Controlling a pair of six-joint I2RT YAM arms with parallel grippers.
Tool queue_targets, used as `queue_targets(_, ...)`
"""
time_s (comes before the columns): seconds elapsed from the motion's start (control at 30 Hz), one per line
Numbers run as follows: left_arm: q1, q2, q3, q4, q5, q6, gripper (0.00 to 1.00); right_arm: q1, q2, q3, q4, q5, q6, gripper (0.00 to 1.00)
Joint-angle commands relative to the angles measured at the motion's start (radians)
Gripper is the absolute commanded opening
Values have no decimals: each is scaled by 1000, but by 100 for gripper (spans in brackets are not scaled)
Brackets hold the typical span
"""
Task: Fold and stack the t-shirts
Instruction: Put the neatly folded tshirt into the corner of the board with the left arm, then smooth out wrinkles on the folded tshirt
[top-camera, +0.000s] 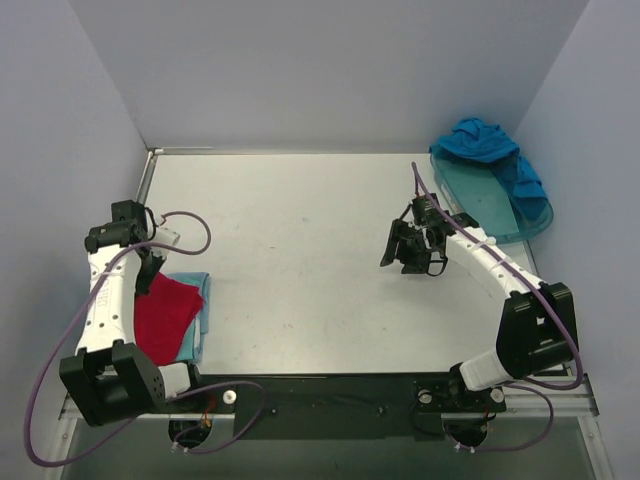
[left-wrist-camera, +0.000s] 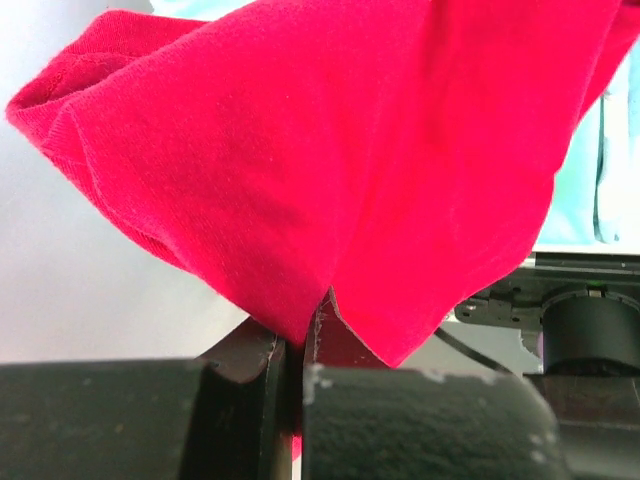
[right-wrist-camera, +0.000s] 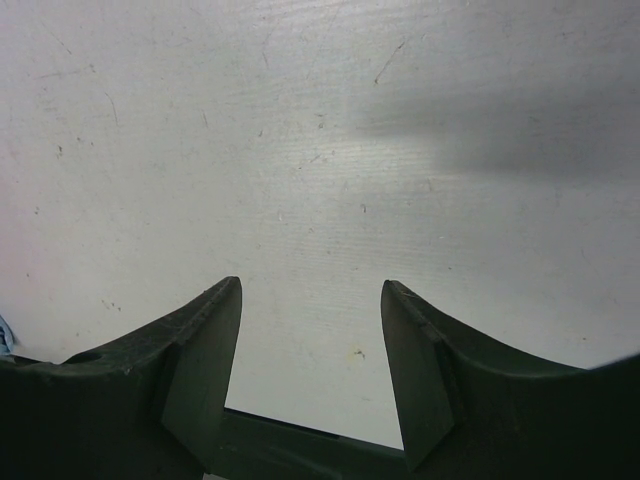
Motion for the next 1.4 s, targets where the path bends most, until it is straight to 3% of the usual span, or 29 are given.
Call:
queue_targets(0.0,23,64,-61,174,-11,-20,0,-17,-60,-14,-37,17,-18,54)
queue_targets(0.33,59,49,-224,502,-233,-19,0,-39,-108,-42,-44,10,-15,54)
queue_targets(0.5,59,45,-322,550,-357,-2,2,-39,-99,-19,-48,0,-20,54)
queue_targets(0.57,59,31,-380,597,-420,67,24,-39,-94,-4,-51,-6,-26,54)
queue_targets(0.6,59,14,-397,648,-469,102,66,-39,-92,1,-53,-10,-34,54)
queue_targets(0.63,59,8,-431,683,-492,171,81,-39,-88,9,-57,-10,-37,54)
queue_targets(0.67,59,-13,-440,740,-535,254,83,-39,-85,13,-59,-12,-41,54)
queue_targets(0.8,55,-60,-384,806,-553,345,85,-39,-79,9,-59,-23,-45,54)
queue_targets(0.87,42,-43,-260,618,-426,234,86,-39,-80,-19,-50,-23,-45,54)
queue_targets(0.9,31,-25,-147,419,-340,192,85,-39,-82,-25,-44,-20,-42,54)
queue_targets(0.93,-4,-14,-69,341,-183,119,78,-39,-86,-43,-35,-20,-41,54)
queue_targets(0.97,-32,0,-49,218,-127,91,61,-39,-88,-50,-33,-15,-38,54)
queue_targets(1.03,-136,29,-45,136,-8,-6,49,-39,-91,-70,-22,-13,-32,54)
queue_targets(1.07,-188,40,-71,121,51,-52,48,-39,-92,-80,-15,-13,-28,54)
queue_targets(1.13,-269,77,-116,117,73,-119,53,-39,-96,-96,-10,-15,-23,54)
queue_targets(1.23,-342,107,-164,182,73,-149,74,-40,-105,-119,-7,-6,-23,54)
queue_targets(1.37,-377,179,-189,245,46,-149,83,-47,-102,-152,-1,-3,-22,54)
